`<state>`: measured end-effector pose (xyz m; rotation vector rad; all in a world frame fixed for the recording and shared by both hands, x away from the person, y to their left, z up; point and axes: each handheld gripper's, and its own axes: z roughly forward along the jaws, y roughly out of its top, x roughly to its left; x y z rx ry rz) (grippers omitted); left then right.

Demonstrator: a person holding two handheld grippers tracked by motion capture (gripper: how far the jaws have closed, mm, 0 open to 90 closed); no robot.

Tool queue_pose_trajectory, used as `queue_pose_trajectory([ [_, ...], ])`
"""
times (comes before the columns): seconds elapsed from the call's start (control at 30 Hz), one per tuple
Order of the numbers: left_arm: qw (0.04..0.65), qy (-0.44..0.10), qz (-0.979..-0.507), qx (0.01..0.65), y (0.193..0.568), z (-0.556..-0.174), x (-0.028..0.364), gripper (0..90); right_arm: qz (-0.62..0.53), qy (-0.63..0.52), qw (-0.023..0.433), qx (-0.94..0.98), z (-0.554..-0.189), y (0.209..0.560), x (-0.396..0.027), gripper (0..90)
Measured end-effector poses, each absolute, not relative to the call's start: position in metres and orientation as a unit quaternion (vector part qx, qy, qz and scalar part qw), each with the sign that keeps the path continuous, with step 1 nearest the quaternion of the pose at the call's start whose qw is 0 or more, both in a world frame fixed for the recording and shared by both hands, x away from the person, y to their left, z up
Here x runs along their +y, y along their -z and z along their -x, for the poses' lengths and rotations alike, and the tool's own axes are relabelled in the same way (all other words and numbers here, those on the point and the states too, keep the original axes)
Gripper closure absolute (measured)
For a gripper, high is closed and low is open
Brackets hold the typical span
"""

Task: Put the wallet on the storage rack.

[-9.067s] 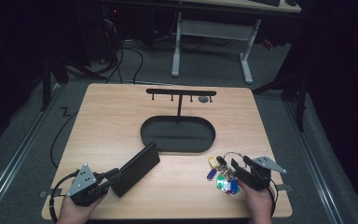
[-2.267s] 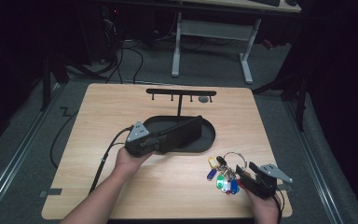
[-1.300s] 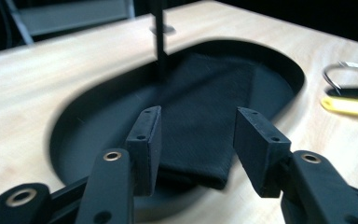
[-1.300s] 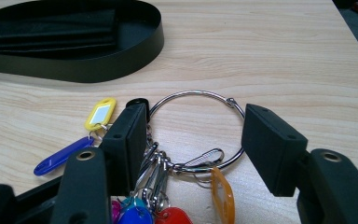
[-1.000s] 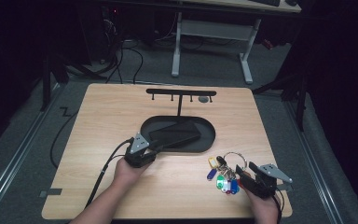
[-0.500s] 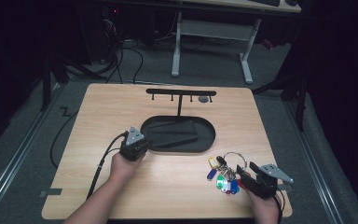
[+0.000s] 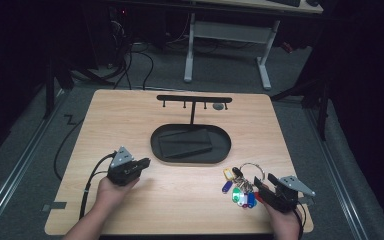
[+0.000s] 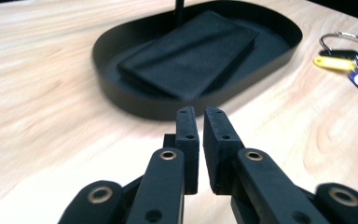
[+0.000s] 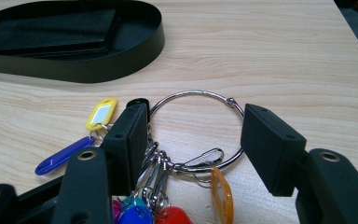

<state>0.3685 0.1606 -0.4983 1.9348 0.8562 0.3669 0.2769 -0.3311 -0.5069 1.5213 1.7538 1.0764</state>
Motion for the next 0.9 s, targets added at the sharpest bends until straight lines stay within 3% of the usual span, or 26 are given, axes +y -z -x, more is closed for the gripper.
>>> queue_pose_trajectory([
  [0.27, 0.472, -0.152, -0.775, 0.391, 0.511, -0.341, 0.21, 71.8, -0.568, -0.4, 0.286, 0.66, -0.277, 0.507, -0.33, 43.7],
  [0.6, 0.455, -0.157, -0.784, 0.391, 0.514, -0.349, 0.216, 50.8, -0.57, -0.39, 0.289, 0.663, -0.282, 0.506, -0.325, 47.2],
  [0.9, 0.446, -0.161, -0.793, 0.381, 0.514, -0.352, 0.211, 46.2, -0.561, -0.365, 0.288, 0.685, -0.284, 0.501, -0.313, 49.7],
])
